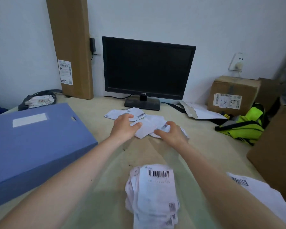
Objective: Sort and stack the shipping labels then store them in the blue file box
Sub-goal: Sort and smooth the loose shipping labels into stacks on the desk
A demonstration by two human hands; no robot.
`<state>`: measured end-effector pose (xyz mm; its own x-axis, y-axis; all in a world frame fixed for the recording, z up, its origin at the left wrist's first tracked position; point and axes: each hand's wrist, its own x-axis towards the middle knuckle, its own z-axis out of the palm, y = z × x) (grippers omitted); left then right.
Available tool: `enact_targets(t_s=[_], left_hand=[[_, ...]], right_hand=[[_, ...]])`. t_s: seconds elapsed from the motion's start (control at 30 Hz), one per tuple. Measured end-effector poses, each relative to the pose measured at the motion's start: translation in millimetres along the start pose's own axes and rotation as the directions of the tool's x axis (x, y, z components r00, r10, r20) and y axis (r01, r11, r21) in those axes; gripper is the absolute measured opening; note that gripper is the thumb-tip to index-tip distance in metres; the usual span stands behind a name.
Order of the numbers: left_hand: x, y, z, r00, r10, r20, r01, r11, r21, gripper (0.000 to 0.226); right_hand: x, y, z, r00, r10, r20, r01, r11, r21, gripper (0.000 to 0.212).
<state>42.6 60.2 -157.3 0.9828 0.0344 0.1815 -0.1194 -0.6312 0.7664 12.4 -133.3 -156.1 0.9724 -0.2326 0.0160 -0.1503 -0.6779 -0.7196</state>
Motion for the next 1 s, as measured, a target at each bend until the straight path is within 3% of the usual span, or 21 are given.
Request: enact_targets(t_s=[0.1, 0.2, 0.33, 0.47, 0.57, 0.67, 0.77, 0.83, 0.93, 1.0], left_hand=[[42.6, -11.1, 10.5, 1.0, -0.024, -0.003, 0.024, 0.994, 0.103, 0.061], [76.1, -23.2, 20.7, 0.997, -0.08, -0.021, 0.083, 0.941, 0.327, 0.065], [107.4, -35.3, 29.4, 0.969, -0.245, 0.014, 0.202, 0.831, 0.518, 0.073], [120.8, -40.2, 32.4, 0.933, -0.357, 0.033, 0.277, 0.777, 0.566, 0.071], [121.6, -36.4, 38.2, 0.953, -0.299, 0.058, 0.221, 0.81, 0.543, 0.062], [112.3, -33.8, 43.3, 0.984, -0.176, 0.022, 0.149, 0.888, 0.436, 0.065], [96.3, -28.3, 46.2, 0.995, -0.099, 0.002, 0.094, 0.941, 0.325, 0.058], [87.0, -24.6, 43.5, 0.996, -0.075, -0.046, 0.085, 0.959, 0.272, 0.054], [79.9, -30.5, 40.6, 0.991, -0.123, -0.048, 0.132, 0.927, 0.352, 0.055], [75.8, -38.4, 41.8, 0.983, -0.181, 0.031, 0.148, 0.883, 0.445, 0.064]], right_hand=[[31.6, 6.0, 2.1, 0.991, 0.133, -0.019, -0.133, 0.968, -0.214, 0.101], [57.3, 12.4, 6.8, 0.977, 0.211, -0.018, -0.206, 0.925, -0.321, 0.106], [85.9, 9.2, 23.0, 0.997, 0.078, -0.013, -0.078, 0.931, -0.357, 0.098], [101.1, 0.9, 38.7, 0.993, -0.098, 0.063, 0.112, 0.955, -0.276, 0.087], [103.2, -4.1, 44.4, 0.949, -0.267, 0.167, 0.293, 0.944, -0.152, 0.082], [97.6, -2.7, 43.2, 0.926, -0.304, 0.223, 0.318, 0.947, -0.03, 0.084], [91.0, 1.3, 33.8, 0.954, -0.272, 0.126, 0.283, 0.956, -0.08, 0.083], [86.9, 5.0, 22.9, 0.985, -0.168, 0.045, 0.173, 0.972, -0.159, 0.084], [82.3, 11.9, 9.9, 0.996, 0.085, 0.011, -0.078, 0.957, -0.28, 0.082], [75.9, 13.2, 11.8, 0.989, 0.134, 0.055, -0.107, 0.932, -0.346, 0.083]])
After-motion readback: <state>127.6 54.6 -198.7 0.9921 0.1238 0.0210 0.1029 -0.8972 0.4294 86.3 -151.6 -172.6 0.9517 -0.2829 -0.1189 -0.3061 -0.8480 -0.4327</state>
